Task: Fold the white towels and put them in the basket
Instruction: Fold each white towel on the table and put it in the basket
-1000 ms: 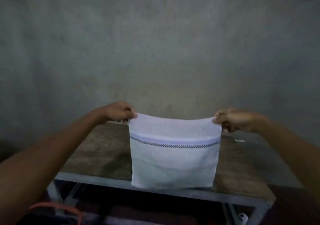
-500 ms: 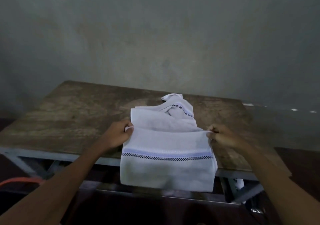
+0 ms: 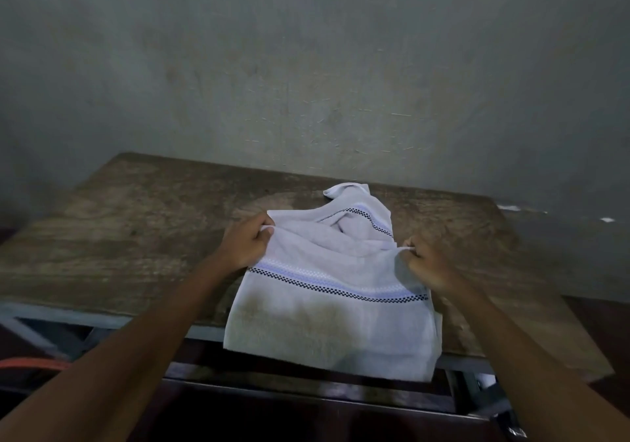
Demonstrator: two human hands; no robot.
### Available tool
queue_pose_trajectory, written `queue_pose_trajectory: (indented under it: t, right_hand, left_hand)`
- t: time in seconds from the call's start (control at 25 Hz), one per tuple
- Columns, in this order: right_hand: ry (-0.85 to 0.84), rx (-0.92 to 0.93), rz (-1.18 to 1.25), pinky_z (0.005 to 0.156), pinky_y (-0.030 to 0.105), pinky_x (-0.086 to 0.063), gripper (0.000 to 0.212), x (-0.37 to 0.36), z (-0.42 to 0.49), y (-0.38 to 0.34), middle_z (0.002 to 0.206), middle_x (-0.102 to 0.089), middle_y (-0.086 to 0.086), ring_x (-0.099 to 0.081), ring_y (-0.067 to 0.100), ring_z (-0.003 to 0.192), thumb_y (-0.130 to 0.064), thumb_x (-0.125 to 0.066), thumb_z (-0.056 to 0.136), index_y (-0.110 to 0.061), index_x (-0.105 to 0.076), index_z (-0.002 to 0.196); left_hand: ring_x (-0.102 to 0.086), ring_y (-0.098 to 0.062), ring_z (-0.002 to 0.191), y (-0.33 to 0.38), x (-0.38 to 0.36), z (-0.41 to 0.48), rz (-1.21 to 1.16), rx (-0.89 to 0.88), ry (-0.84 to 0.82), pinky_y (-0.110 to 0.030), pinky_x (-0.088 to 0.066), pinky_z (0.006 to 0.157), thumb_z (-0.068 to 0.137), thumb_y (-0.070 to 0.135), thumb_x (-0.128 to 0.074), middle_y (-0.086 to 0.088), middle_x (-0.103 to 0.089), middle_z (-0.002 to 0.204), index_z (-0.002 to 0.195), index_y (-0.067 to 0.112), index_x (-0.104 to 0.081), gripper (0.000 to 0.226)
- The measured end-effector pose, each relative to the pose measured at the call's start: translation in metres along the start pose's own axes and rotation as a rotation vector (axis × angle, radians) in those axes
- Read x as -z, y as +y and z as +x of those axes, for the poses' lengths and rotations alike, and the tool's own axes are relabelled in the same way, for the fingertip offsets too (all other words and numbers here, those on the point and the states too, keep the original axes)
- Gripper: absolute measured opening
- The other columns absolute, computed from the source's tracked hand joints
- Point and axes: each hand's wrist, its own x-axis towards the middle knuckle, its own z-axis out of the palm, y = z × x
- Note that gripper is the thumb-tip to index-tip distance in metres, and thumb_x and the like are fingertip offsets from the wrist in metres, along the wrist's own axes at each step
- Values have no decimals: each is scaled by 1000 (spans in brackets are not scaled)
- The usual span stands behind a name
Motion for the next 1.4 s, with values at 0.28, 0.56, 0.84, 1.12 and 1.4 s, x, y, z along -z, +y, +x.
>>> queue_pose_trajectory:
  t: [0.28,0.56,0.84,1.12,1.4]
  right_hand:
    - [-175,11,112,61,25,-38,16,29,-17,-2,75,-58,2,-51,16,71,-3,-55,86,-11,-57,72]
    - [-318,-43,-10,59,27,-38,19,29,-25,3,71,-57,1,-49,13,63,-11,-57,85,-15,-56,66]
    - [-174,59,-26,71,32,-44,11,6,-16,-3,87,-64,5,-57,19,81,-12,-58,83,-17,-59,74]
    - [-223,73,-98,67,28,-42,10,-2,-11,-1,85,-62,6,-54,16,77,-11,-57,86,-13,-60,77]
    - [119,30,336,71,30,-48,9,23,-13,-14,84,-66,1,-59,14,77,-10,-58,88,-10,-64,82]
  left_hand:
    - [-54,-10,71,1,18,-14,8,0,-38,-31,-36,77,95,23,-50,0,-62,77,87,24,-58,11]
    - [-57,-13,92,2,31,-37,185,1,-261,-31,-39,85,81,40,-46,9,-64,95,83,29,-62,19]
    - [-52,-10,86,-8,21,-41,76,-82,-205,-31,-40,77,87,29,-49,8,-60,95,80,27,-57,11]
    - [-62,-11,81,0,30,-44,-402,195,-176,-21,-46,73,89,9,-60,-2,-68,88,80,12,-68,12]
    - [-61,-12,83,17,56,-38,-388,112,-80,-21,-47,75,90,13,-60,0,-68,90,83,16,-67,11]
